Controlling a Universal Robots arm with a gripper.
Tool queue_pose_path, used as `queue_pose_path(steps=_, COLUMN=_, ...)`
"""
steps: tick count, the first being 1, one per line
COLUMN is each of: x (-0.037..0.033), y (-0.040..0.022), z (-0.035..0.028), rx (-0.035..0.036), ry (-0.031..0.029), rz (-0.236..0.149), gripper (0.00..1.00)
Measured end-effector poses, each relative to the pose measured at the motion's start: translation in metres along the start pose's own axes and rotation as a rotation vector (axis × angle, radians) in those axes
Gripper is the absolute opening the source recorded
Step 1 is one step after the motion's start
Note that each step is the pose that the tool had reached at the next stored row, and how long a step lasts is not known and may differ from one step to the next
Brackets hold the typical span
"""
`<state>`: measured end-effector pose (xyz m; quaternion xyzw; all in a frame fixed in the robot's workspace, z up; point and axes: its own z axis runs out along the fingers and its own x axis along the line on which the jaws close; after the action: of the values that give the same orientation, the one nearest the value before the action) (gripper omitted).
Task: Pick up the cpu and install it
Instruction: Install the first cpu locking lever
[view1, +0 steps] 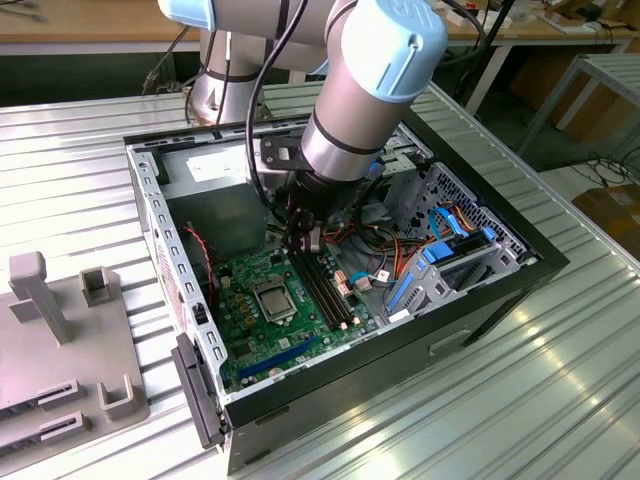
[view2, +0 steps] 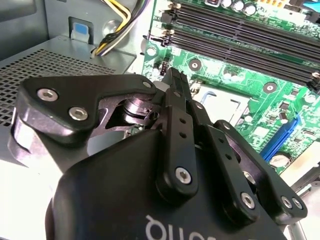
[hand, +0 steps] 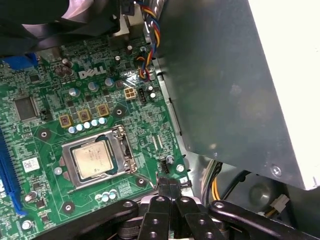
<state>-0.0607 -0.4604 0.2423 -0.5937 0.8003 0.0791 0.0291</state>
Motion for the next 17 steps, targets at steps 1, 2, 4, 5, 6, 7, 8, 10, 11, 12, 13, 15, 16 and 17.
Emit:
queue_pose_path(steps=1, x=0.0001, y=-0.0001, z=0.0, rx=0.0007, ry=0.0022, rz=0.0, gripper=0.11)
queue_pose_path(steps=2, x=0.0003, y=-0.0001, z=0.0, rx=0.0012, ry=0.0038, rz=0.0, gripper=0.11)
queue_pose_path(steps=4, x=0.0005, y=-0.0002, z=0.0, rx=0.0021, ry=0.0066, rz=0.0, gripper=0.11)
queue_pose_path(steps=5, x=0.0007, y=-0.0003, z=-0.0001, rx=0.0028, ry=0.009, rz=0.0, gripper=0.11)
queue_pose_path(steps=6, x=0.0008, y=-0.0003, z=-0.0001, rx=0.0033, ry=0.0105, rz=0.0, gripper=0.11)
queue_pose_path(steps=7, x=0.0011, y=-0.0003, z=-0.0001, rx=0.0039, ry=0.0122, rz=0.001, gripper=0.11)
queue_pose_path(steps=8, x=0.0014, y=-0.0004, z=0.0, rx=0.0043, ry=0.0134, rz=0.001, gripper=0.11)
queue_pose_path(steps=10, x=0.0021, y=-0.0005, z=-0.0002, rx=0.0052, ry=0.0163, rz=0.001, gripper=0.11)
queue_pose_path(steps=11, x=0.0023, y=-0.0007, z=-0.0002, rx=0.0057, ry=0.018, rz=0.001, gripper=0.11)
queue_pose_path(steps=12, x=0.0027, y=-0.0008, z=-0.0004, rx=0.0062, ry=0.0198, rz=0.001, gripper=0.11)
queue_pose_path(steps=13, x=0.003, y=-0.0009, z=-0.0004, rx=0.0067, ry=0.0216, rz=0.001, gripper=0.11)
queue_pose_path(steps=15, x=0.0035, y=-0.001, z=-0.0005, rx=0.0078, ry=0.0251, rz=0.001, gripper=0.11)
queue_pose_path(steps=16, x=0.0037, y=-0.0011, z=-0.0005, rx=0.008, ry=0.0259, rz=0.001, gripper=0.11)
queue_pose_path(steps=17, x=0.0042, y=-0.0013, z=-0.0006, rx=0.0082, ry=0.0265, rz=0.001, gripper=0.11)
